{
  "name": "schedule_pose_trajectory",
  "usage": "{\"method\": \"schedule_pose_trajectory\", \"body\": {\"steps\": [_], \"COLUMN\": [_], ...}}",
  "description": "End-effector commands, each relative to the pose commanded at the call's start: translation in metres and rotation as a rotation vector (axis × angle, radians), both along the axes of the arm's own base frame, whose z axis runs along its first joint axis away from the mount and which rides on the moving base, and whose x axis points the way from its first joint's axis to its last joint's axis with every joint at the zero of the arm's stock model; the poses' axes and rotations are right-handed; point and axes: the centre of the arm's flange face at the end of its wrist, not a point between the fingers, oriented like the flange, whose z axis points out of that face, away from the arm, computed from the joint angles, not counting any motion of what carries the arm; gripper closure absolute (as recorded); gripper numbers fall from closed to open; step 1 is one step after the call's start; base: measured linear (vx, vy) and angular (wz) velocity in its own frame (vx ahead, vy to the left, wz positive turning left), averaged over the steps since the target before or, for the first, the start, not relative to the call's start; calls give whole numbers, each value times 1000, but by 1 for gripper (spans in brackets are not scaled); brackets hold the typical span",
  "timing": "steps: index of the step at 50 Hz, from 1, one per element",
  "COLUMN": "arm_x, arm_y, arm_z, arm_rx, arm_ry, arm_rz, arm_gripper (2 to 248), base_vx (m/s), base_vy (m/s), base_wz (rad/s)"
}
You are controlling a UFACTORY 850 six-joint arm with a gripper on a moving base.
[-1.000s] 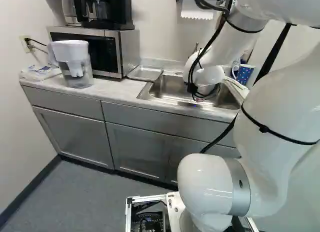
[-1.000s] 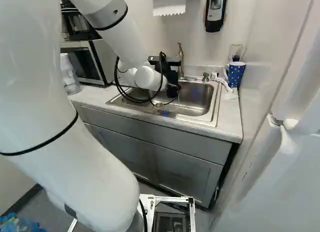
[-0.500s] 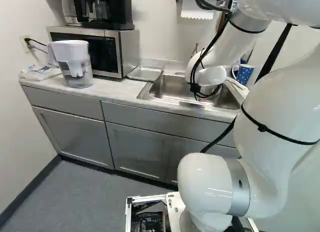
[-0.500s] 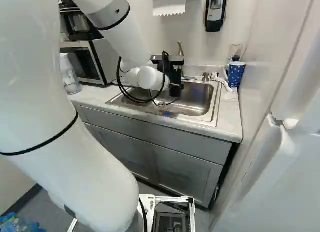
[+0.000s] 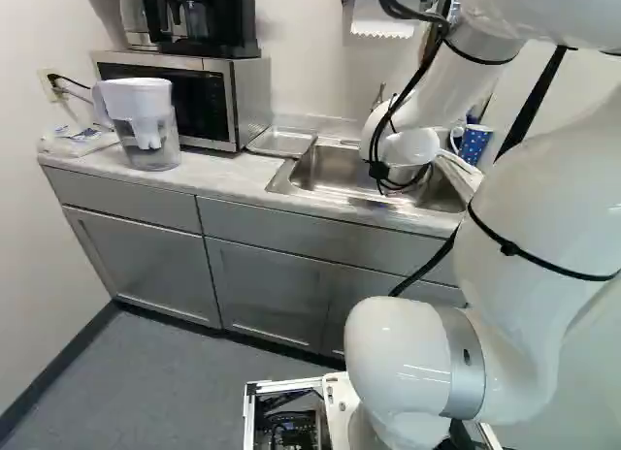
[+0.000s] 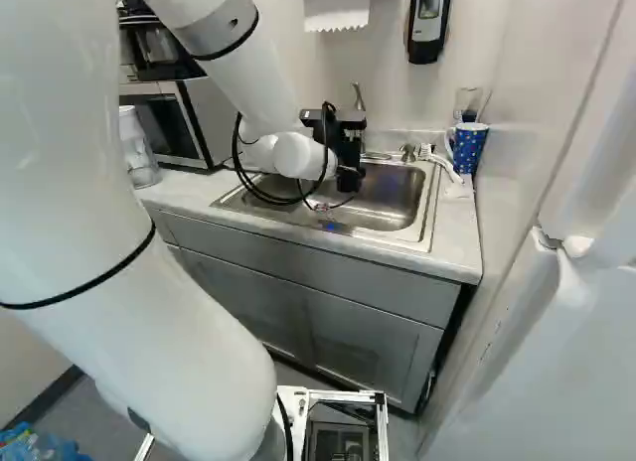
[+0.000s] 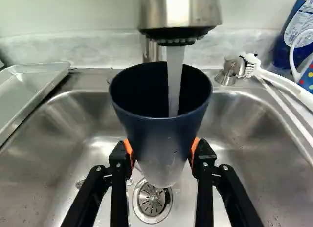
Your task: Rinse the cup and place it in the tray
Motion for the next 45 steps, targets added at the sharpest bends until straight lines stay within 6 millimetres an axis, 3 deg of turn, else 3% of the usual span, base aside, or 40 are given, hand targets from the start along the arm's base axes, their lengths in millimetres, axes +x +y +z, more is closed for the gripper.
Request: {"method": "schedule_pose_trajectory", "body": {"steps": [45], "arm_x": [0], "arm_y": [0], "arm_z": [0], "arm_rx": [0], "arm_ry": [0], "arm_rz": [0], "arm_gripper": [126], "base_vx": [0], "base_vy": [0], "base_wz": [0]}}
